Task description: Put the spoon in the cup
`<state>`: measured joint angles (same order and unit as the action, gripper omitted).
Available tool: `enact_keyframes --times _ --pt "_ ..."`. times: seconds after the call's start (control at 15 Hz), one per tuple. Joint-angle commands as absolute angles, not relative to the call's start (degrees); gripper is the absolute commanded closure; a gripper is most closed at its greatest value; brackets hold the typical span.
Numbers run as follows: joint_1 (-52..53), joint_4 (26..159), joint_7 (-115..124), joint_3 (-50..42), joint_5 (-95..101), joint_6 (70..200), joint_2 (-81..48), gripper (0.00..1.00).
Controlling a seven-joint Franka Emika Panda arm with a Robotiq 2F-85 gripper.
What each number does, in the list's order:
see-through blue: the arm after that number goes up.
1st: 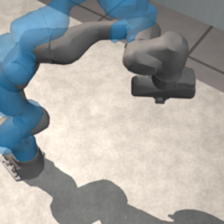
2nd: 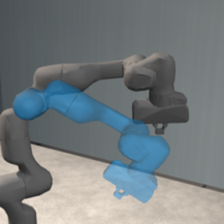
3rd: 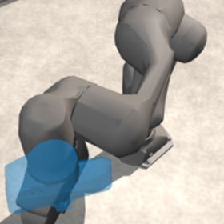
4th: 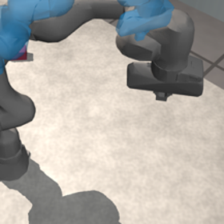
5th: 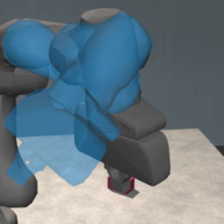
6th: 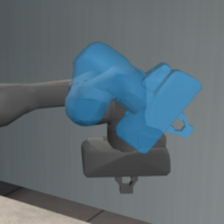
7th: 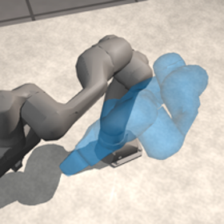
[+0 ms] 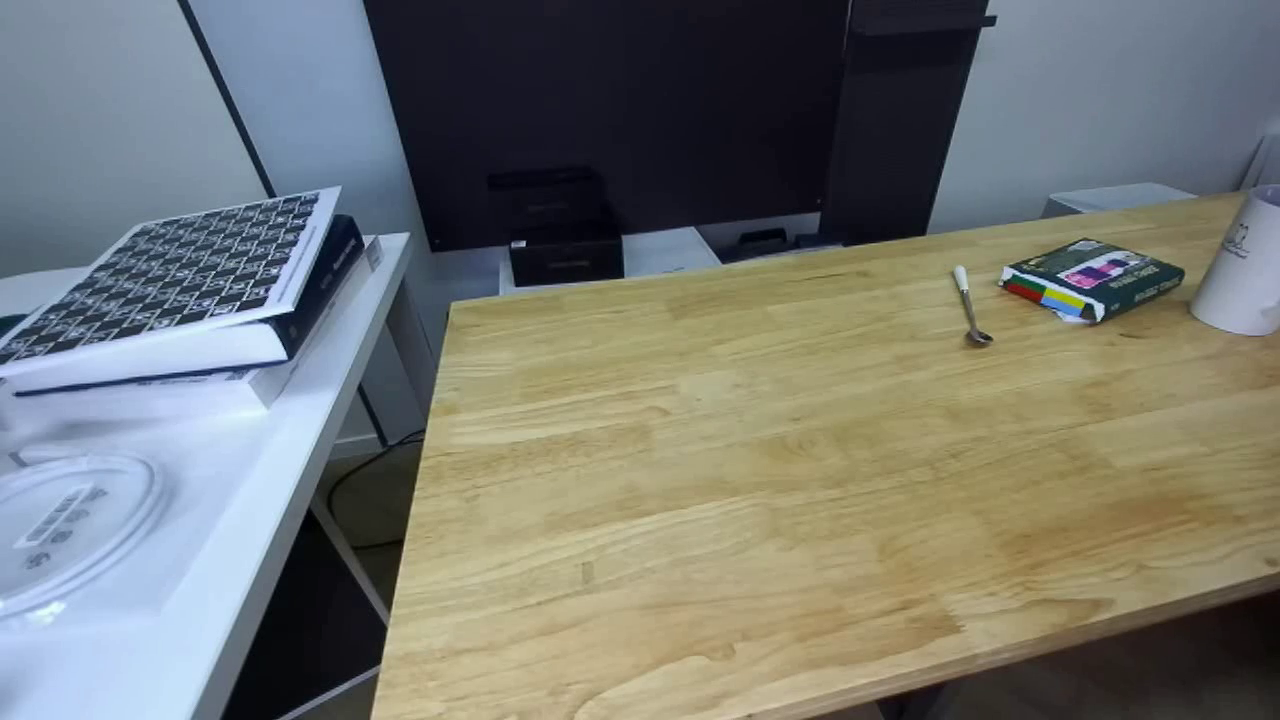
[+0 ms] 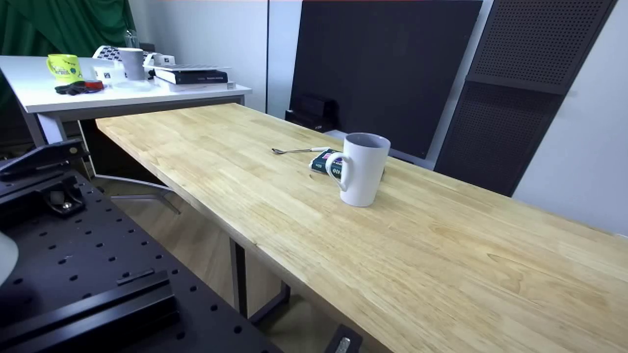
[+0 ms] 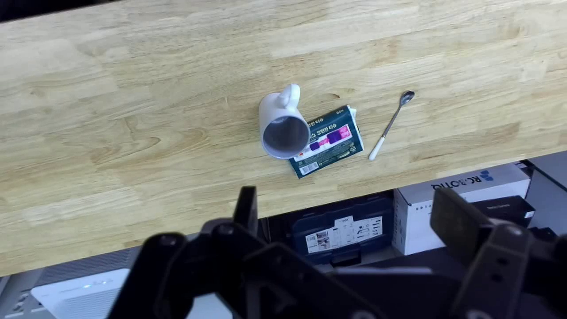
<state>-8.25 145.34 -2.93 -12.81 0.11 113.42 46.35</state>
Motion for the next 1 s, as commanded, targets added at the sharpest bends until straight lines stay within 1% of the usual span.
enact_keyframes --times 0.0,0.47,0.6,0.67,0.93 --pt "-8.9 145.2 -3.4 -12.3 -0.4 113.2 46.2 0.00" --pt "-8.9 145.2 -3.4 -12.3 -0.4 113.2 46.2 0.00" --pt "-11.0 141.6 -2.2 -14.1 0.2 116.2 42.3 0.00" --pt "-11.7 141.2 0.7 -12.5 0.0 117.4 42.6 0.00" --pt "-15.8 135.0 3.8 -14.3 -0.4 122.9 39.2 0.00"
